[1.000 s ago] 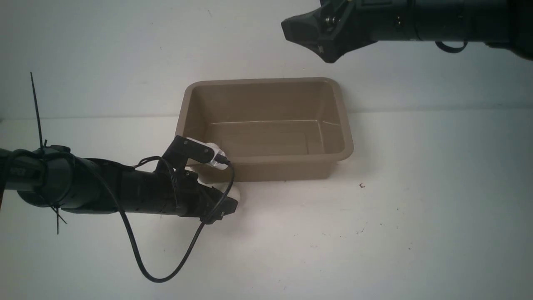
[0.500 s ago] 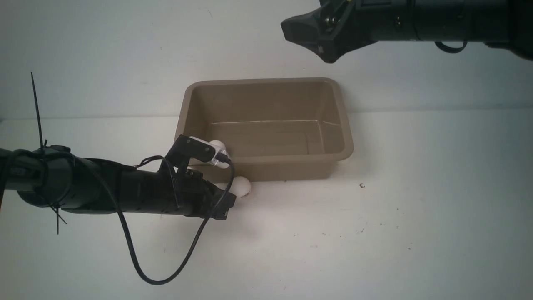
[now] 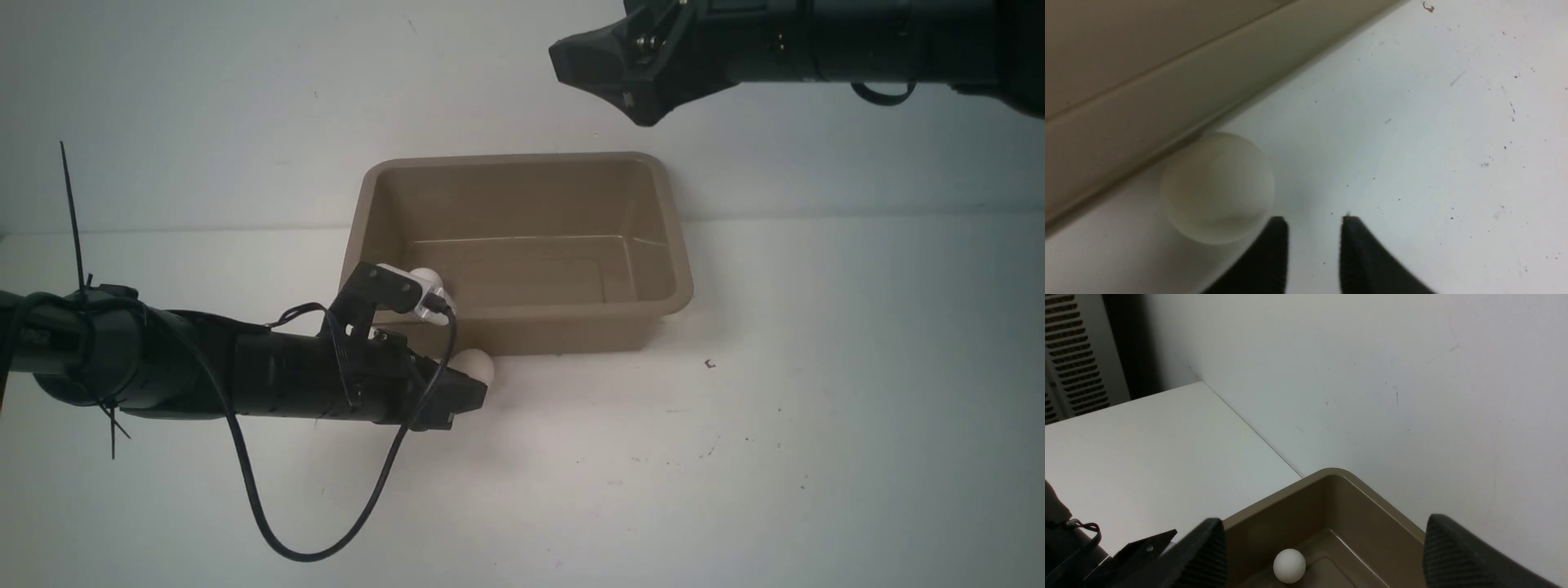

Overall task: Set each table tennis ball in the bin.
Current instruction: Use the right arm to clamp the table tennis ball closest to it

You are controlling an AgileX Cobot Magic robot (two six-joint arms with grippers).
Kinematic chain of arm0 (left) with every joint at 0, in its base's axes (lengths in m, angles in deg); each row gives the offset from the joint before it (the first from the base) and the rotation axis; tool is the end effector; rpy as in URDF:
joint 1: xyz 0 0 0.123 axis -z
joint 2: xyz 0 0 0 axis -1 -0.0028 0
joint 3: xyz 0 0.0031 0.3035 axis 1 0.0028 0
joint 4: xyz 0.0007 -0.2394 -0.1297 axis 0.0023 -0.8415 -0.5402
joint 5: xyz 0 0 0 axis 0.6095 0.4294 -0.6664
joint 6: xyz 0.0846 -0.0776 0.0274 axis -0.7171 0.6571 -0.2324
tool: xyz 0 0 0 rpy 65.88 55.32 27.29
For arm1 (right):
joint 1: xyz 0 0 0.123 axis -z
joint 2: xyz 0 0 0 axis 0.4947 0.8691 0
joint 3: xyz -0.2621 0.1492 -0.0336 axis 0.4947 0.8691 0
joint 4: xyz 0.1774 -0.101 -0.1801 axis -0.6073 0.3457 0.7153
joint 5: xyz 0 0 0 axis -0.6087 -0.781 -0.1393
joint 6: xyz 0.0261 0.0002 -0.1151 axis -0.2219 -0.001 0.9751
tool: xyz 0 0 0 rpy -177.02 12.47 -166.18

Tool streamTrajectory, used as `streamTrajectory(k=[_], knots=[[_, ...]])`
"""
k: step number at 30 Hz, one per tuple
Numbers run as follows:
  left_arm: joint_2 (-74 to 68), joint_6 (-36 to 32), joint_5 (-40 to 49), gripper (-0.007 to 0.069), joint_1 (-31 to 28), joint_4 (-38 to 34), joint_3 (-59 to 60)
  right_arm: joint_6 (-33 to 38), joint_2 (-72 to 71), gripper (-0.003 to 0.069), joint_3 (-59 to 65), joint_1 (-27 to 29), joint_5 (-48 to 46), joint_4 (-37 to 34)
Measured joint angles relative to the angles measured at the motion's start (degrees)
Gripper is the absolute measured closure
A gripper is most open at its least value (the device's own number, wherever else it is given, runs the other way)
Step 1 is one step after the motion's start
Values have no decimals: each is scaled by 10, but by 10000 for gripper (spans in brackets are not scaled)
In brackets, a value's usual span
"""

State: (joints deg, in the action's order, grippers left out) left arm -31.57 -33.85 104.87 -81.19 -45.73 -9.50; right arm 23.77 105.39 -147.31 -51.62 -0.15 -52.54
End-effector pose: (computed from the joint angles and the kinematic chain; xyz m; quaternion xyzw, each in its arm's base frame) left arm 0.3743 -0.1334 0.1058 0.2539 0.8490 -0.3172 0.3377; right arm 0.3634 0.2104 0.3899 -0.3997 0.6993 0.2398 0.5419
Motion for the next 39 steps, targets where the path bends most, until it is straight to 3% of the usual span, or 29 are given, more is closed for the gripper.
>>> streamTrajectory(k=[5, 7, 18, 29, 39], knots=[[0, 11, 0, 167, 0, 1, 0, 1, 0, 71, 0, 0, 0, 0], [0, 17, 0, 145, 0, 1, 0, 1, 0, 71, 0, 0, 0, 0], [0, 26, -83, 134, 44, 1, -35, -3, 0, 71, 0, 0, -20, 3], [-1, 45, -183, 134, 80, 1, -51, -150, 0, 71, 0, 0, -101, 194], [-1, 67, -146, 176, 80, -1, -51, -226, 0, 71, 0, 0, -140, 243]])
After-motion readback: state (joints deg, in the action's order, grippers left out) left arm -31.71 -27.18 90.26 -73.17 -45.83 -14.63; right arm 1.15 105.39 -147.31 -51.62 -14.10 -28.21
